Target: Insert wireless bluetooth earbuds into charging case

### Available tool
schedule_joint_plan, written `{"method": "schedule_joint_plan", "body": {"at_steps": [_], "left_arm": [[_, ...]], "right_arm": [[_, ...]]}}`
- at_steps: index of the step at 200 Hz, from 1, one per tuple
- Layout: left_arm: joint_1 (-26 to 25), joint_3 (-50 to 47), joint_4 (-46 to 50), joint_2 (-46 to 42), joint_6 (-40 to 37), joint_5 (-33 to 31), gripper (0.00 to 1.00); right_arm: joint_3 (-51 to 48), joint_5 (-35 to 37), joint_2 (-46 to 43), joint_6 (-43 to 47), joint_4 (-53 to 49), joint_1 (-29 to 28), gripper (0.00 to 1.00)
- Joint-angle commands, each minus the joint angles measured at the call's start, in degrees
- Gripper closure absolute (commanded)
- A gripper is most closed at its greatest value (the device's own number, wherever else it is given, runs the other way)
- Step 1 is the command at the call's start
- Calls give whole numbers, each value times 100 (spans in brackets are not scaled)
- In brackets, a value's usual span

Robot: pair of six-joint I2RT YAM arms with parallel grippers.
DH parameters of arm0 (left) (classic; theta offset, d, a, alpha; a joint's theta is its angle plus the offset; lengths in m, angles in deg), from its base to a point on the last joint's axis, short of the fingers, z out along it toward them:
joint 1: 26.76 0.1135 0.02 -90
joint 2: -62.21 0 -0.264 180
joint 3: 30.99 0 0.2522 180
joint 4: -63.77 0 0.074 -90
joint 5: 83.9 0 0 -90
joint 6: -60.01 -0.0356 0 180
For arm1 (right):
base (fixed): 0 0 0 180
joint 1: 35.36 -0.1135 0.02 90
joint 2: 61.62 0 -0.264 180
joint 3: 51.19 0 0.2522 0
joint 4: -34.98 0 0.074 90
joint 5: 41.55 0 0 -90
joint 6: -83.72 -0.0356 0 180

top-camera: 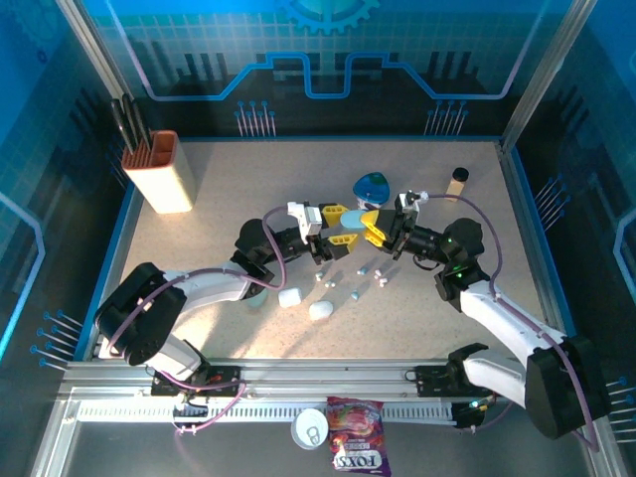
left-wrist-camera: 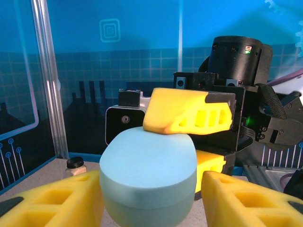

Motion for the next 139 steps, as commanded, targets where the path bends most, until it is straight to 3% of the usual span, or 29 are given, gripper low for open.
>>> {"method": "schedule_joint_plan", "body": {"at_steps": [1, 37, 139], "left_arm": [[-53, 167, -234, 44, 17, 176, 50], [-70, 178, -223, 53, 33, 205, 53], [-139, 287, -137, 232, 77, 232, 50]], "right_arm": [[-32, -101, -91, -35, 223, 88, 100], [-34, -137, -91, -13, 196, 88, 100], [-143, -125, -161, -13, 231, 92, 100]]}}
